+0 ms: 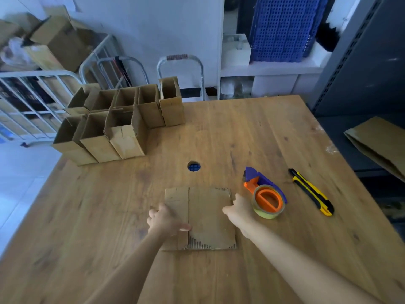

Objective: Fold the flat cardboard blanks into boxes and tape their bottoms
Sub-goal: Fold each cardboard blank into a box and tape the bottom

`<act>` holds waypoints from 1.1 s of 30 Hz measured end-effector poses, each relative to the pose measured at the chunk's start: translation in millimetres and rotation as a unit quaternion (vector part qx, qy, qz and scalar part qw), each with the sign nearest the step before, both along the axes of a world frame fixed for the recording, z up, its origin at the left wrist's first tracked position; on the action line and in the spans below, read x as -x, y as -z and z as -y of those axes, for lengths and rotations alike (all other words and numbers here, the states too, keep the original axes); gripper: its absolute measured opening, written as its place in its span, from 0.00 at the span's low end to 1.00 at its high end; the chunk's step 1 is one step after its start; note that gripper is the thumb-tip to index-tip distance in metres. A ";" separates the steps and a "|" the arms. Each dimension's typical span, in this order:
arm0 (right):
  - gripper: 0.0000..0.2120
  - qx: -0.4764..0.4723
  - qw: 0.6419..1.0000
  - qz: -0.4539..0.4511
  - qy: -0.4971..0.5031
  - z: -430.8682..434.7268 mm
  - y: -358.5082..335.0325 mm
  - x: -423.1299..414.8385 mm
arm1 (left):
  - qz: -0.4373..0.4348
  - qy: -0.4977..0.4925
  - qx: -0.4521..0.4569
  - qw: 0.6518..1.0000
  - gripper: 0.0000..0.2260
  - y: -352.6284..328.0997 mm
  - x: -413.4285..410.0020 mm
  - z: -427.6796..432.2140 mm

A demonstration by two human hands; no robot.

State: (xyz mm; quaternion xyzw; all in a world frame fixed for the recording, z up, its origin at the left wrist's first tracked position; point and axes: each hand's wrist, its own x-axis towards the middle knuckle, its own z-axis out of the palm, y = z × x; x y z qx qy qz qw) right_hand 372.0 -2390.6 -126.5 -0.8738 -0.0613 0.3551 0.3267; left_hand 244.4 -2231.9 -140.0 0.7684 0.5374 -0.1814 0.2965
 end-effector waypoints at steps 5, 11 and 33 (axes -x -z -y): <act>0.13 -0.060 0.995 -0.061 0.051 -11.3 -5.2 -0.4 | 0.044 0.007 -0.013 0.999 0.48 -8.7 13.9 -8.3; 0.16 -0.148 0.985 0.074 0.057 -26.5 -45.6 1.6 | 0.250 -0.004 -0.021 0.968 0.45 -48.4 16.5 -31.6; 0.24 -0.097 0.965 0.217 -0.111 -24.2 -80.8 41.6 | 0.274 0.092 0.044 0.956 0.08 -105.3 19.0 -52.3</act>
